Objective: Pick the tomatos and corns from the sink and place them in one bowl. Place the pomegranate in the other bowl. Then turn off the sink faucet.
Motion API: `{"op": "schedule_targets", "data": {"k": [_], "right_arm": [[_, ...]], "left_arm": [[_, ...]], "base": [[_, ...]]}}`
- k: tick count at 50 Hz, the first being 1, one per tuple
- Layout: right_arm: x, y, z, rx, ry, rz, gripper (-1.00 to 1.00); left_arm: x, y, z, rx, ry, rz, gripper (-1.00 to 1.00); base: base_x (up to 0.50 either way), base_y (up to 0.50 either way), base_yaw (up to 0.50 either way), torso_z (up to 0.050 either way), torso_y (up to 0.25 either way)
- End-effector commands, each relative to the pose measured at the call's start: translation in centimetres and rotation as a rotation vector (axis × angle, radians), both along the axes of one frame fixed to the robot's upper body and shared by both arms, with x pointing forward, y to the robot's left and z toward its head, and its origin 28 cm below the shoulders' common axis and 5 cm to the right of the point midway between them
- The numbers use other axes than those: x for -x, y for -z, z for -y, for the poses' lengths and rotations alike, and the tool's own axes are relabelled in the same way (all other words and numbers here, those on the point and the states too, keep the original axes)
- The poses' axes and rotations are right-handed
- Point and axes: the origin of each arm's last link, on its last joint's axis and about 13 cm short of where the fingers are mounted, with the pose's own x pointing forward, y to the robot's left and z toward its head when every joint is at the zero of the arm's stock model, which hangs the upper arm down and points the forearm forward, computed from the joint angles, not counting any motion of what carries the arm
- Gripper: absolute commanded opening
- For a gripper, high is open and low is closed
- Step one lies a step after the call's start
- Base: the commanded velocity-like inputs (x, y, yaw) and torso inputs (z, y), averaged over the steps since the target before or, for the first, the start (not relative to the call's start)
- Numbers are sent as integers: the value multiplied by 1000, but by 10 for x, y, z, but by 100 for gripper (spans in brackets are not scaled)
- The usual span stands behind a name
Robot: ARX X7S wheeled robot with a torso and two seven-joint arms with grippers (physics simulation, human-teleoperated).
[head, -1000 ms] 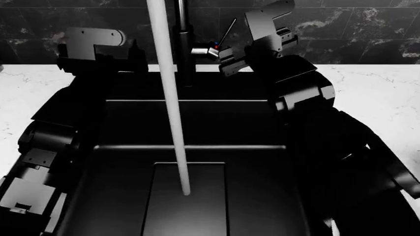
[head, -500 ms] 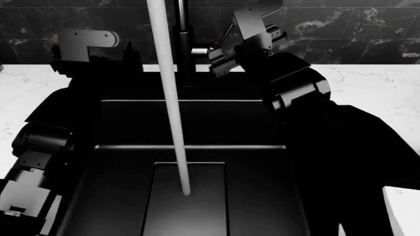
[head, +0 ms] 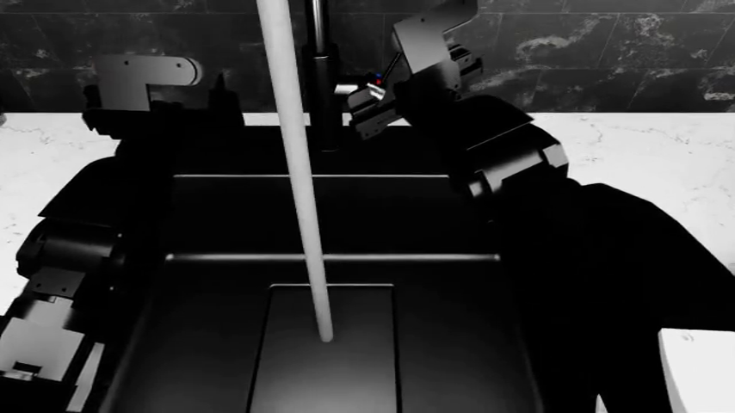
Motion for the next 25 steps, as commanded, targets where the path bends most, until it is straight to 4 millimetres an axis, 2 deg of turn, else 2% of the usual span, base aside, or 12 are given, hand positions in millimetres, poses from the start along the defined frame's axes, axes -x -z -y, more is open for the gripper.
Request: {"op": "schedule_targets", "data": {"k": [1, 25], "right_arm": [[0, 2, -2, -7, -14, -2, 100], [0, 2, -2, -7, -14, -2, 100]], "left_arm": [[0, -1, -4, 4, -10, -4, 100], [-6, -6, -11, 10, -27, -11, 100]], "base": [[0, 0, 0, 0, 0], [0, 0, 0, 0, 0]]}}
